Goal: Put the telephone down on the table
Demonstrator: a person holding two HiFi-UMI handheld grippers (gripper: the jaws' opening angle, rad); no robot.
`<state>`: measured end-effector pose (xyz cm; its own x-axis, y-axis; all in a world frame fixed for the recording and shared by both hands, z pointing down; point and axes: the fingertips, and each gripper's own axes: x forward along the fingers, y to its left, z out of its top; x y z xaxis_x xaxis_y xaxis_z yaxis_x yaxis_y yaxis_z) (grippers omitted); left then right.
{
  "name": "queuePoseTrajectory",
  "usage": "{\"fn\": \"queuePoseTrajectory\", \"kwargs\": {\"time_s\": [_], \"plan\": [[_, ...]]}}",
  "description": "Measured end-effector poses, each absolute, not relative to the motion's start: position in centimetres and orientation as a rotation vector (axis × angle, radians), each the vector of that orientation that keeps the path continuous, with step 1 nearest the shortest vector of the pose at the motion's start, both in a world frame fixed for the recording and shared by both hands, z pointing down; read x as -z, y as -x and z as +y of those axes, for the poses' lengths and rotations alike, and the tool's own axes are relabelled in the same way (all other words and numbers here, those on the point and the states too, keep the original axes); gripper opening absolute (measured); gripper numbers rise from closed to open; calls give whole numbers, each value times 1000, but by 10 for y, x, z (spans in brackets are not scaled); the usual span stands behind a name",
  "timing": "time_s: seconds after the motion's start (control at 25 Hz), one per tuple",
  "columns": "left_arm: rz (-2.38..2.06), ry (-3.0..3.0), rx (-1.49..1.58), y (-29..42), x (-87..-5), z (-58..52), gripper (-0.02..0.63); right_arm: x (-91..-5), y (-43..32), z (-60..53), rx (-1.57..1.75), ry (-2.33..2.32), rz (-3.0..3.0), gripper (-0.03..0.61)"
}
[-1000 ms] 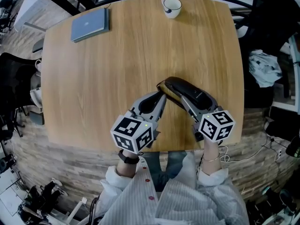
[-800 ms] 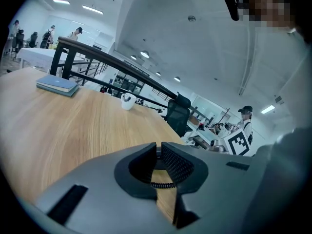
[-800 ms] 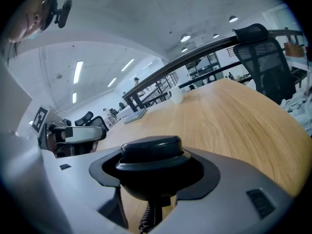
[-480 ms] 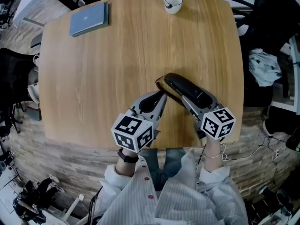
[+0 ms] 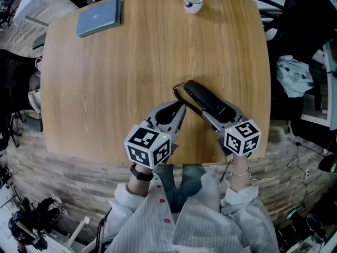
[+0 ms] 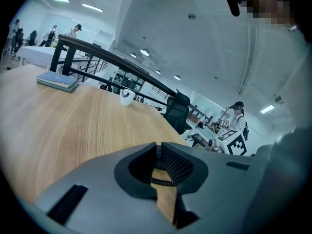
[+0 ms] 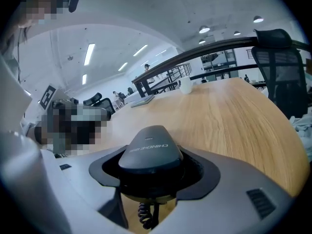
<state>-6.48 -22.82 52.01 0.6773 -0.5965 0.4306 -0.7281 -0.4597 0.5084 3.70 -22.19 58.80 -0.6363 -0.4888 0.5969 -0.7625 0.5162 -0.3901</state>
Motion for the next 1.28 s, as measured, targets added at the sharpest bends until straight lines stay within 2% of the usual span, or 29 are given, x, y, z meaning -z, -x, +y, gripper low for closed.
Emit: {"fn": "queuePoseTrajectory", "kwargs": {"time_s": [1.28], "plan": [[-986,-2191,-292,44,-538,-215,41,-634,-35,-218,-662,-884,-2211,313]]}}
